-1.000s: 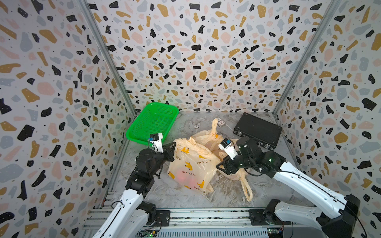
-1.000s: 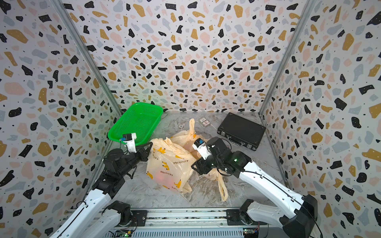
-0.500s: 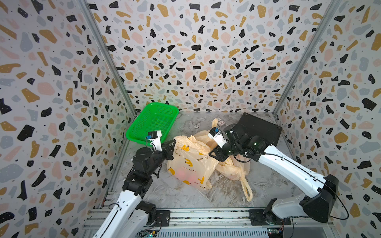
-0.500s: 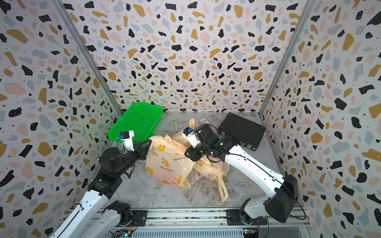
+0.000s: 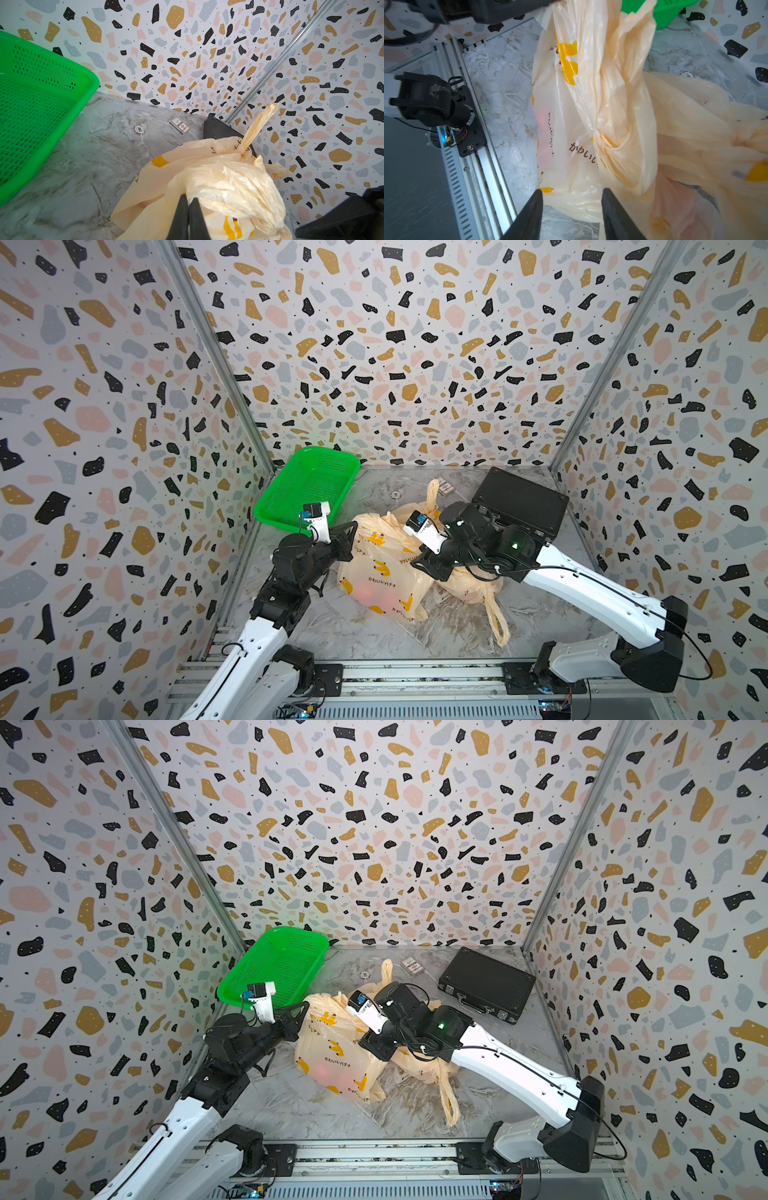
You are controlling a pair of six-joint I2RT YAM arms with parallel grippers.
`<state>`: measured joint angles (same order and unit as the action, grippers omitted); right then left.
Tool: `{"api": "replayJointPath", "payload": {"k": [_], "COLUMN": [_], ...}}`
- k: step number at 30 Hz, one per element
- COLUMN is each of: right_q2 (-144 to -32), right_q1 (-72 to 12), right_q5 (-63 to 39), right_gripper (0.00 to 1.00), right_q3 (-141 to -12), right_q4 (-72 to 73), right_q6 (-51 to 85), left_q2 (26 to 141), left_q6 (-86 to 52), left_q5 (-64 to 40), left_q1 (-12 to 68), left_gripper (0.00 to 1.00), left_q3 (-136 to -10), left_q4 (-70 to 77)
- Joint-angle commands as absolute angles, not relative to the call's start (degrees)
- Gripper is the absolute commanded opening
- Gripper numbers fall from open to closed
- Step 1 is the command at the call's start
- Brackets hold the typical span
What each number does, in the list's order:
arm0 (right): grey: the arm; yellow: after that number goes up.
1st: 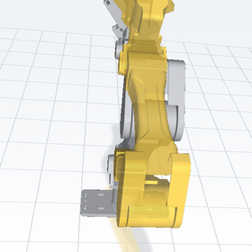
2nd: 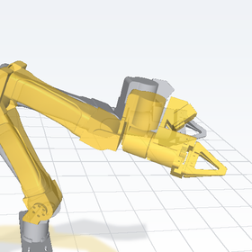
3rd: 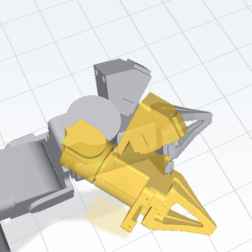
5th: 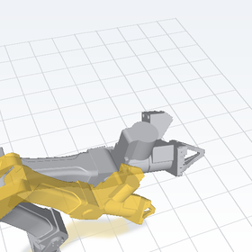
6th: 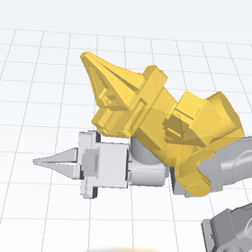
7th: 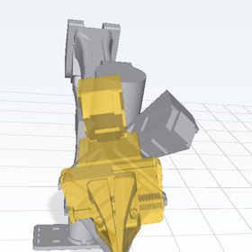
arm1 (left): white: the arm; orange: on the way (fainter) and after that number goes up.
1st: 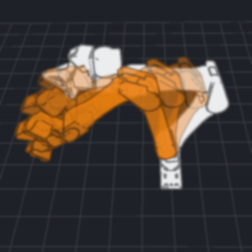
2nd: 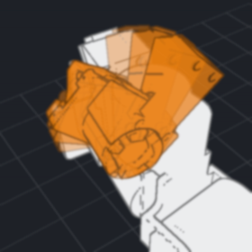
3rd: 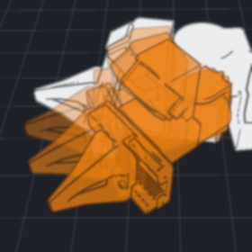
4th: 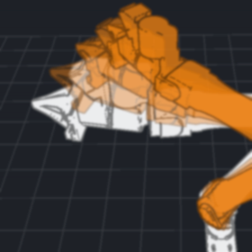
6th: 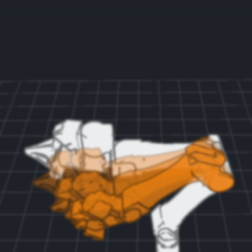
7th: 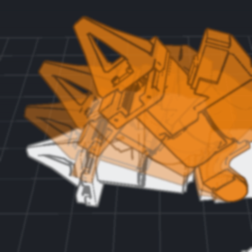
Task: Untie the knot of a plastic bag & take out the apple
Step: Untie the plastic bag at the center of the board.
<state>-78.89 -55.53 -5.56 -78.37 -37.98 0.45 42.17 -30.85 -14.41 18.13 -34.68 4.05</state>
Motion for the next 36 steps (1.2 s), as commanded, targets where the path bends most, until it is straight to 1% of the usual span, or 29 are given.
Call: {"api": "replayJointPath", "payload": {"k": [1,5,12,16,21,24,25,26,28,29,30,31,32,33,36], "right_q2": [-79.8,-80.4,-78.9,-77.6,-81.1,-82.6,-83.0,-83.2,-83.2,-83.2,-83.3,-83.4,-83.3,-83.2,-82.1], "right_q1": [-55.6,-55.6,-56.1,-57.3,-57.4,-57.4,-57.5,-57.4,-57.4,-57.4,-57.4,-57.4,-57.4,-57.4,-57.4], "right_q5": [1.3,5.9,7.7,7.1,8.0,9.8,11.1,13.2,16.1,17.6,18.5,19.4,20.2,20.5,19.1], "right_gripper": [0.49,0.47,0.42,0.42,0.43,0.42,0.40,0.37,0.29,0.23,0.19,0.14,0.05,0.00,0.00], "right_q3": [-76.2,-74.3,-73.6,-74.6,-72.9,-71.6,-71.1,-70.3,-68.9,-68.4,-68.1,-68.0,-67.9,-67.8,-67.8], "right_q4": [-33.3,-28.3,-25.3,-25.4,-23.7,-21.6,-21.0,-19.8,-17.0,-15.9,-15.0,-14.5,-14.0,-13.7,-14.6], "right_q6": [-2.7,-6.0,-6.5,-7.2,-8.1,-8.0,-8.1,-8.2,-9.3,-9.8,-10.3,-10.8,-10.9,-10.9,-10.7], "left_q2": [42.0,41.8,42.0,42.3,41.8,41.6,41.6,41.6,41.6,41.6,41.5,41.4,41.3,41.3,41.1], "left_q6": [-30.5,-30.5,-31.0,-31.4,-31.6,-31.4,-31.3,-31.4,-31.3,-31.4,-31.4,-31.4,-31.4,-31.4,-31.3], "left_q5": [-14.6,-15.1,-15.7,-15.7,-15.5,-15.5,-15.5,-15.5,-16.0,-16.1,-16.1,-16.2,-16.3,-16.5,-16.5], "left_q1": [18.5,18.6,18.7,18.7,18.7,18.7,18.7,18.8,18.7,18.8,18.8,18.7,18.7,18.7,18.8], "left_gripper": [0.00,0.00,0.00,0.00,0.00,0.00,0.00,0.00,0.00,0.00,0.00,0.00,0.00,0.00,0.00], "left_q3": [-37.2,-37.3,-37.4,-37.4,-37.0,-37.3,-37.3,-37.3,-37.3,-37.4,-37.4,-37.3,-37.4,-37.4,-37.2], "left_q4": [5.0,4.7,4.5,4.7,4.8,4.5,4.4,4.6,4.7,4.6,4.5,4.5,4.5,4.5,4.7]}}
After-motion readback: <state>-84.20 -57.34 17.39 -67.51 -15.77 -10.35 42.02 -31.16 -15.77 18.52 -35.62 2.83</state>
